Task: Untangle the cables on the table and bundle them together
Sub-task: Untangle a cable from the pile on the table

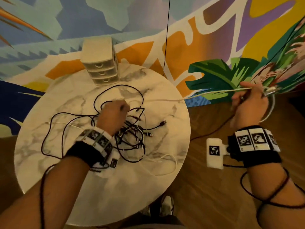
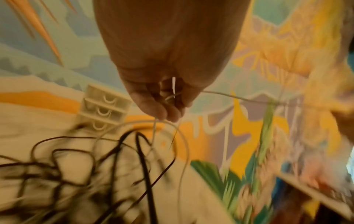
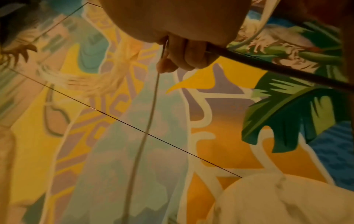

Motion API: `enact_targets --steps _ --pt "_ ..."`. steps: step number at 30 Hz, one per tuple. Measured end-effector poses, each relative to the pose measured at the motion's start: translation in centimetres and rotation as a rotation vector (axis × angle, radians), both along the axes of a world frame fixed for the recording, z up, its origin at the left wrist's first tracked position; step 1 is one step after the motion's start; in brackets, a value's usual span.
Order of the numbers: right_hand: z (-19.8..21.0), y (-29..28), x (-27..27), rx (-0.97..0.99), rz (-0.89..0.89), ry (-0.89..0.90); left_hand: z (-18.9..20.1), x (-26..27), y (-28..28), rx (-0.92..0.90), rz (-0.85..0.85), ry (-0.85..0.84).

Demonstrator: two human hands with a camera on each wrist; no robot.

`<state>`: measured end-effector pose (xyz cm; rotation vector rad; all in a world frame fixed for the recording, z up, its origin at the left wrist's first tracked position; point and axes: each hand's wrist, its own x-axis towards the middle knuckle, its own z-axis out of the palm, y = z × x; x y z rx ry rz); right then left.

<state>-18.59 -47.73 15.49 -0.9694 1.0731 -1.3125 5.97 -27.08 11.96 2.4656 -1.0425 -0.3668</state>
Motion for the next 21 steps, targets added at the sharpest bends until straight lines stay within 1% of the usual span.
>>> enact_targets --steps 1,2,3,4,5,6,7,8,9,11,12,14,15,17,18,20,21 --pt "-0.6 0.5 0.2 0.022 0.026 0.042 1.5 0.1 -0.8 -0.105 0.026 -0.032" --pt "-1.2 1.6 0.9 0.033 0.107 0.103 3.2 -0.4 -1.8 -0.165 0.013 -0.066" --pt "-1.4 3.3 1.9 0.039 0.243 0.164 4.7 -1.4 -2.9 -0.166 -0.044 -0.11" --pt "-1.3 5.1 2.9 0.037 0.407 0.21 5.9 -2.7 -4.0 -0.105 -0.134 -0.184" --pt "-0.9 7.0 4.1 0.015 0.555 0.223 6.8 -4.4 -5.0 -0.03 -0.236 -0.303" --pt "-0.4 8.4 5.1 -0.025 0.654 0.208 7.4 -6.3 -5.7 0.045 -0.316 -0.423" --pt "0.2 9.2 5.8 -0.084 0.692 0.184 7.8 -7.8 -6.2 0.092 -0.369 -0.518" --pt "0.8 9.4 6.3 -0.142 0.691 0.167 7.8 -8.9 -6.4 0.114 -0.394 -0.56" --pt "1.3 9.2 6.5 -0.187 0.679 0.144 7.6 -9.4 -6.6 0.127 -0.403 -0.564" --pt "1.8 8.3 6.1 -0.241 0.659 0.086 7.3 -9.1 -6.5 0.15 -0.387 -0.527" --pt "1.7 7.9 5.7 -0.253 0.654 0.073 7.2 -8.6 -6.5 0.147 -0.352 -0.493" --pt "1.0 8.3 5.4 -0.237 0.655 0.11 7.3 -7.9 -6.4 0.157 -0.262 -0.457" --pt "0.6 8.6 5.5 -0.243 0.665 0.16 7.3 -7.9 -6.6 0.161 -0.252 -0.469" --pt "-0.2 8.9 5.9 -0.295 0.665 0.278 6.9 -8.6 -7.1 0.171 -0.299 -0.486" --pt "-0.3 8.7 6.1 -0.306 0.634 0.307 6.8 -9.1 -7.2 0.169 -0.324 -0.477" --pt "-0.3 7.8 6.2 -0.293 0.584 0.316 5.8 -10.0 -7.1 0.176 -0.374 -0.451" --pt "-0.5 7.5 6.1 -0.289 0.593 0.313 5.2 -10.3 -6.8 0.182 -0.39 -0.422"
